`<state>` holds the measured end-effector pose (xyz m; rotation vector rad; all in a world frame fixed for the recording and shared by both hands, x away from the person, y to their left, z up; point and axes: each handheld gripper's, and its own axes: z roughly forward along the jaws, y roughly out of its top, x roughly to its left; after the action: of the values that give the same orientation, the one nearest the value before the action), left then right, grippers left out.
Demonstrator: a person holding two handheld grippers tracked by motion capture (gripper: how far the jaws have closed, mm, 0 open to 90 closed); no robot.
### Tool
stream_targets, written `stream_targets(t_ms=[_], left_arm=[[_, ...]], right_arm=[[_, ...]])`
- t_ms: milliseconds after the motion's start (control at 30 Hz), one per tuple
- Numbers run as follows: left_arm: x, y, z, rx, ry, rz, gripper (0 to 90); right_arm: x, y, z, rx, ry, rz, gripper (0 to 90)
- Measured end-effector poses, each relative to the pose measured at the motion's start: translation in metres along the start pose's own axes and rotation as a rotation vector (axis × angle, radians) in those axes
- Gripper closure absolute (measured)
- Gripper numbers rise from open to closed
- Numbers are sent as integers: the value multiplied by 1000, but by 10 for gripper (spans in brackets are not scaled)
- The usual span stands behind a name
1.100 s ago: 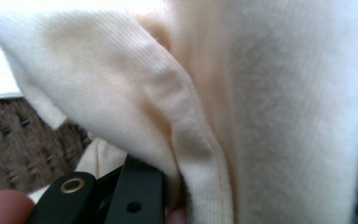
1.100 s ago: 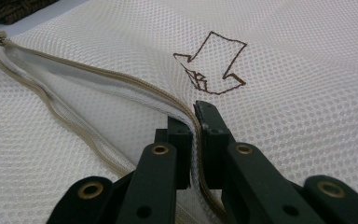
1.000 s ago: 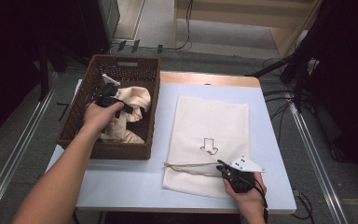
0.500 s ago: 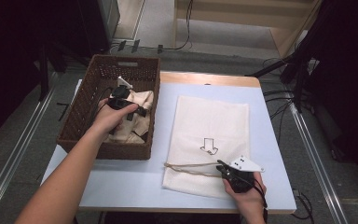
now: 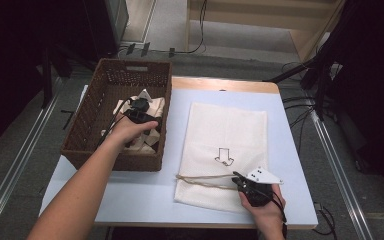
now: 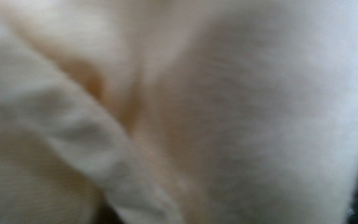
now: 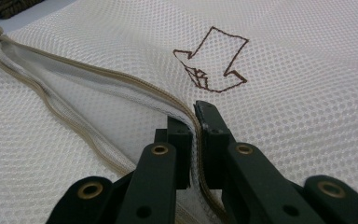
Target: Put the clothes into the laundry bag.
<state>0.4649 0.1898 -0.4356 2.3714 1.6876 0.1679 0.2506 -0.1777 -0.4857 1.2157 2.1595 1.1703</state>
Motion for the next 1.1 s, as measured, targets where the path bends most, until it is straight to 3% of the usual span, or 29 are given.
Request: stream_targets(t_ms=[33, 133, 167, 200, 233, 267, 333, 400, 467, 500, 567, 667, 800, 967, 1033, 1100], left_arm=[[-7, -2, 0, 15, 68, 87, 64], [-4, -2, -4, 16, 56, 80, 150], [-1, -1, -8, 12, 57, 67, 345], [4, -1, -12, 11, 54, 54, 345], [9, -2, -14, 7, 47, 41, 585], [14, -3, -16, 2, 34, 34, 585], [22, -5, -18, -2, -11, 19, 667], [30, -6, -20, -14, -88, -14, 700], [48, -10, -21, -65, -241, -114, 701], [54, -13, -22, -83, -263, -146, 693], [55, -14, -21, -90, -248, -152, 632], [44, -12, -18, -82, -255, -128, 395], [30, -6, -15, -48, -207, -97, 232], [10, 1, -9, -4, -108, -60, 130], [5, 1, -6, 10, -58, -7, 112], [-3, -1, -1, 26, 31, 82, 110]], right_arm=[[0, 0, 0, 0, -1, 0, 861], [0, 0, 0, -2, 2, 2, 861], [0, 0, -1, -2, 2, 3, 861], [0, 0, -1, -2, 2, 3, 861], [0, 0, 0, -3, 3, 1, 861], [0, 0, 0, -3, 3, 1, 861], [0, 0, -1, -3, 5, 6, 860], [0, 0, -1, -3, 6, 7, 861], [-1, 0, -1, -2, 7, 9, 861], [-1, 0, 0, -2, 8, 9, 861], [-1, 0, 0, -2, 8, 10, 861], [-1, 0, 0, 0, 7, 8, 861], [0, 0, 0, 3, 2, 4, 861], [-1, 0, 0, 3, 3, 2, 861], [0, 0, 0, 2, 2, 1, 861], [0, 0, 0, 4, 2, 5, 861]])
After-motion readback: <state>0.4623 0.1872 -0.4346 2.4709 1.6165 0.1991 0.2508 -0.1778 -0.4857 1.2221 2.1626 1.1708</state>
